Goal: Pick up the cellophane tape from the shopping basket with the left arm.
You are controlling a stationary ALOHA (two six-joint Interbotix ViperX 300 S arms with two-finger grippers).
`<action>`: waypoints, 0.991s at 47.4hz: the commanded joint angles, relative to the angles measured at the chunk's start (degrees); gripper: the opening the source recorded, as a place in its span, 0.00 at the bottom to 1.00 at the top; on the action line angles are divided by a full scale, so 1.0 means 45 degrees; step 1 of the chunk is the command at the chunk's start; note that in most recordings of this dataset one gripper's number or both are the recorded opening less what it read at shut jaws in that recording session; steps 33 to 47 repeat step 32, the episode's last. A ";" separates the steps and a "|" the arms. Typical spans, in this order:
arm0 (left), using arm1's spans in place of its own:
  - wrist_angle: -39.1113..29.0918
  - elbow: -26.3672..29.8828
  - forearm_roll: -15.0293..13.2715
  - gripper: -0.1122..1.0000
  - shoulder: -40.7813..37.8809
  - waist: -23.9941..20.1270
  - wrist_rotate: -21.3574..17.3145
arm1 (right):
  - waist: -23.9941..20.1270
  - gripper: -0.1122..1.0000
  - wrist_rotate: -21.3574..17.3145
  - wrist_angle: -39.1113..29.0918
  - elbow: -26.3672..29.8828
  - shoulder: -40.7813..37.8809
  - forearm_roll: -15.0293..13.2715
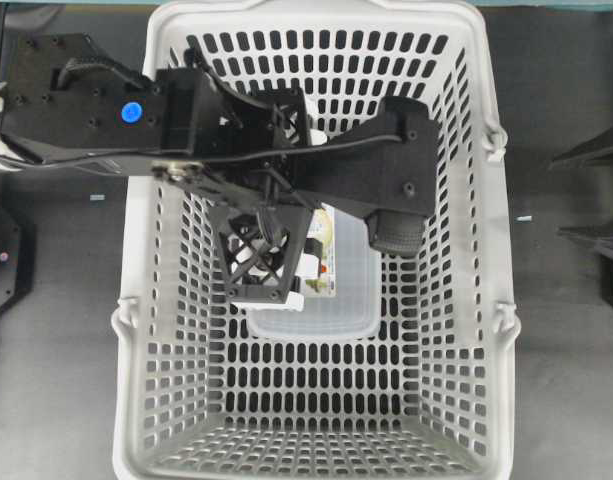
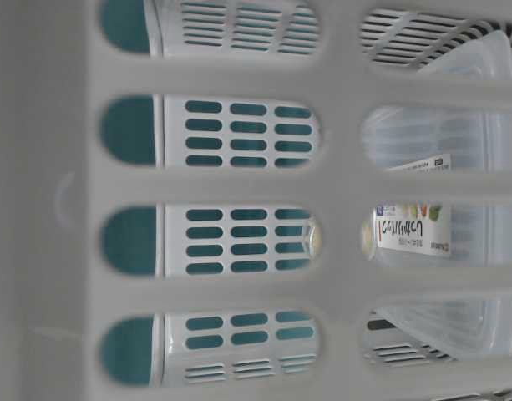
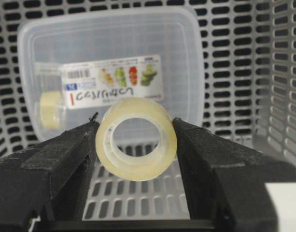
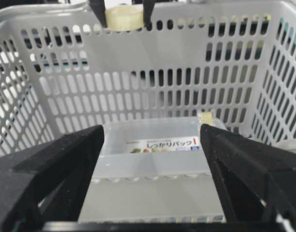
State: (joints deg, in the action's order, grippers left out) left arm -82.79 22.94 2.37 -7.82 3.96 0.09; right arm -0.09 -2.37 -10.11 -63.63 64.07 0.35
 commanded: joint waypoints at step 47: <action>0.0039 0.0234 0.0059 0.56 0.0000 -0.0039 0.0020 | 0.0000 0.80 -0.0020 0.0195 0.0059 -0.0078 0.0039</action>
